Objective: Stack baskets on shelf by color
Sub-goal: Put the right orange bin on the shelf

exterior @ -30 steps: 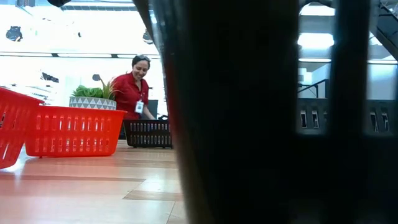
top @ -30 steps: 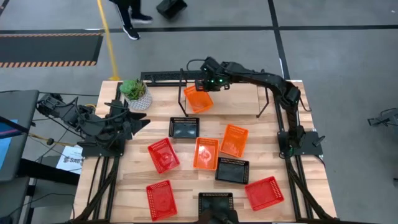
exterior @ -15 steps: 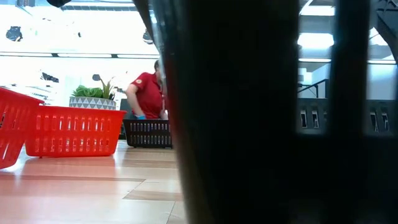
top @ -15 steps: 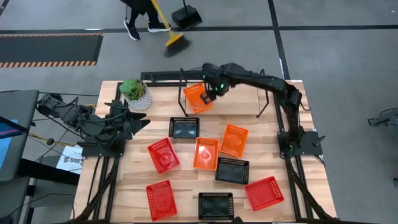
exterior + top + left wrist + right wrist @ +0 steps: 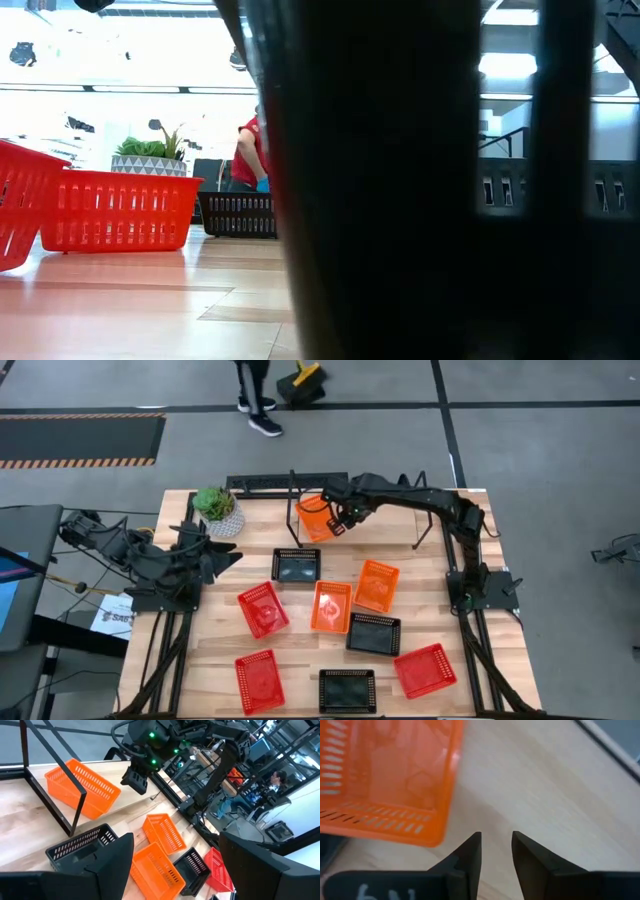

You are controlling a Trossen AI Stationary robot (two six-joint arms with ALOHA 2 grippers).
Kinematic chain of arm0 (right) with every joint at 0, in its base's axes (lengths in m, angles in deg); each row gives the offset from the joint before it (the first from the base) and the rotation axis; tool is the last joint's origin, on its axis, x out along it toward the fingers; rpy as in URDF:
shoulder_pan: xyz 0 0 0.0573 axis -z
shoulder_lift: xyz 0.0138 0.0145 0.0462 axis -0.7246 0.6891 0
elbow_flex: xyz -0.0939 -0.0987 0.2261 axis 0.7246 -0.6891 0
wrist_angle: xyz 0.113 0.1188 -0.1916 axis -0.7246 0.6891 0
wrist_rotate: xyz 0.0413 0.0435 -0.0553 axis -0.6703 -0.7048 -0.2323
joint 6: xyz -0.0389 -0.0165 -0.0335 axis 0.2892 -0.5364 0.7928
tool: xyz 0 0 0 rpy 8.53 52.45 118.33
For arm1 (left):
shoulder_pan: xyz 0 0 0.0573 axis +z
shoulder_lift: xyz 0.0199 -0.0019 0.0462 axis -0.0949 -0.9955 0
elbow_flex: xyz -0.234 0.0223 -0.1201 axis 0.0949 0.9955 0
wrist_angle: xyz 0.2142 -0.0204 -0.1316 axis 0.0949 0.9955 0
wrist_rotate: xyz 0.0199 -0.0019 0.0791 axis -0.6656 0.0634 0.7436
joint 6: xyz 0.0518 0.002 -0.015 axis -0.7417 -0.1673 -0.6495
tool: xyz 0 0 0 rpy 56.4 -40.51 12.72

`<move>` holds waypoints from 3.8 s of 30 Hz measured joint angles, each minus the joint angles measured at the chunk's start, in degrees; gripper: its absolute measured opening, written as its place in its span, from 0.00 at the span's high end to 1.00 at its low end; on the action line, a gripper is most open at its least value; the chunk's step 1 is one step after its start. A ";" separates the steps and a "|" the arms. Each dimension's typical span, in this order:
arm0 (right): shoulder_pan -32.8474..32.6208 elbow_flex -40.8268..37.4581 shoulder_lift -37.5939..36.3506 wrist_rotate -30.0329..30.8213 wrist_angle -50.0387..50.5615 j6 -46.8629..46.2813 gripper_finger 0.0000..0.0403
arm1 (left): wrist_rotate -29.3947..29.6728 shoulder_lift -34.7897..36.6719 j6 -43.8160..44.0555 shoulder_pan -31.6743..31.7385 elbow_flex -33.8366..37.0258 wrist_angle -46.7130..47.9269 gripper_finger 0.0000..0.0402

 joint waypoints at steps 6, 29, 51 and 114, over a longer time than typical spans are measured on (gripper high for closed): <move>-1.75 0.00 0.00 -1.51 -3.81 -0.09 0.70 | 0.02 -1.27 0.07 0.01 0.02 -0.02 0.31; 0.74 8.01 -0.02 -4.26 -15.60 4.19 0.73 | 0.28 -4.15 1.57 0.01 0.02 -0.15 0.31; 5.29 24.43 13.89 -14.60 -3.28 9.64 0.99 | 1.66 -4.13 1.57 0.03 0.02 0.28 0.31; 7.67 31.39 19.28 -5.49 4.82 6.36 0.98 | 2.57 -4.13 3.93 0.03 0.02 1.49 0.31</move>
